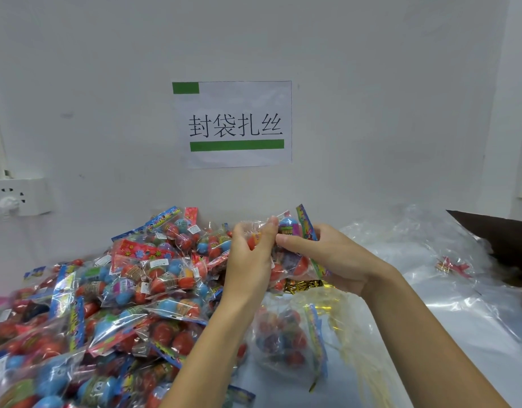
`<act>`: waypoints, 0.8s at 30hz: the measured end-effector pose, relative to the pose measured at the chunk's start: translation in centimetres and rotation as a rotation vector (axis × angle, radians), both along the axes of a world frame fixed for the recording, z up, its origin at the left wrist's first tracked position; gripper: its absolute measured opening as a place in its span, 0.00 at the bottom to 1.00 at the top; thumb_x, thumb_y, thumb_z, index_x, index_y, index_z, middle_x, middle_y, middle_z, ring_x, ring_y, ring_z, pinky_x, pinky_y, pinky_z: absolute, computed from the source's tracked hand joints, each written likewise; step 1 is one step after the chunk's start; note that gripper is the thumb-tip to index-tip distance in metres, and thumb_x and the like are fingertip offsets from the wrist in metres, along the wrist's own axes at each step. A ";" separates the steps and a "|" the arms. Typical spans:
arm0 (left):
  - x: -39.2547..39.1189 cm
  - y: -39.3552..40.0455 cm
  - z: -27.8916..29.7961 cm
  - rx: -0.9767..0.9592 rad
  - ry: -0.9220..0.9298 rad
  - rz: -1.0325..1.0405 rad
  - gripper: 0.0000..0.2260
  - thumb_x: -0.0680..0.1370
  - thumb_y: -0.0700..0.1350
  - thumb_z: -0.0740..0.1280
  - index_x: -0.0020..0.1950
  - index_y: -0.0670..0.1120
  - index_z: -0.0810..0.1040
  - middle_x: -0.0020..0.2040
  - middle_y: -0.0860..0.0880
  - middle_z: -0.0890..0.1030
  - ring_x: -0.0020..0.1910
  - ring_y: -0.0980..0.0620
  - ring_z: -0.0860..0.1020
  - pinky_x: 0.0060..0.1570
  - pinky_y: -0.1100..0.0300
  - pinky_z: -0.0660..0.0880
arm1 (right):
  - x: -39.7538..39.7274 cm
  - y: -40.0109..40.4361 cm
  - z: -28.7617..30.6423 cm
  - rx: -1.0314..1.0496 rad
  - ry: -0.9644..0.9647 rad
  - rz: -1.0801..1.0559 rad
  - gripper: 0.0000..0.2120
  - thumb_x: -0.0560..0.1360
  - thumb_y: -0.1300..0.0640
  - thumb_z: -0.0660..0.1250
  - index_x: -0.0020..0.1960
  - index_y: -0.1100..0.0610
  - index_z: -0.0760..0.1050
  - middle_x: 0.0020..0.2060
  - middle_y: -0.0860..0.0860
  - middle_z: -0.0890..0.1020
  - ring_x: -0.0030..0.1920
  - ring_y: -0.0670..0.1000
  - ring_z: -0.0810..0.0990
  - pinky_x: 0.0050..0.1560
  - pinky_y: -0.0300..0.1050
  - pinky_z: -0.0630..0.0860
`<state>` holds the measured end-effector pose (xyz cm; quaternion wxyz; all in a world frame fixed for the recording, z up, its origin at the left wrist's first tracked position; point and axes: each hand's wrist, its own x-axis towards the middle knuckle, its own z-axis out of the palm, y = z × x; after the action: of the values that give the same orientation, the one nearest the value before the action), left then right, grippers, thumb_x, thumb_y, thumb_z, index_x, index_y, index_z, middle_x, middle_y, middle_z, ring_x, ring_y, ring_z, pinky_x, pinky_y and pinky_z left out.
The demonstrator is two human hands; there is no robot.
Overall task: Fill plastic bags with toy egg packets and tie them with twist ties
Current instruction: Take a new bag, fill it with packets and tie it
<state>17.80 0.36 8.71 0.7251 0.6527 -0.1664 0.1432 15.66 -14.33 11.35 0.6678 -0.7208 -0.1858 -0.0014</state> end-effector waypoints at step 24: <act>-4.0 -4.7 -1.2 0.529 -0.381 0.061 0.01 0.78 0.43 0.68 0.47 0.48 0.78 0.40 0.52 0.79 0.39 0.57 0.75 0.41 0.64 0.72 | -4.5 -11.1 -4.8 0.480 -0.037 -0.546 0.18 0.74 0.53 0.69 0.61 0.60 0.80 0.54 0.58 0.86 0.55 0.57 0.85 0.56 0.52 0.80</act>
<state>13.80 -4.29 7.50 0.4816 0.7845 -0.3109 0.2364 11.21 -25.42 6.56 0.7895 -0.5665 0.0074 -0.2362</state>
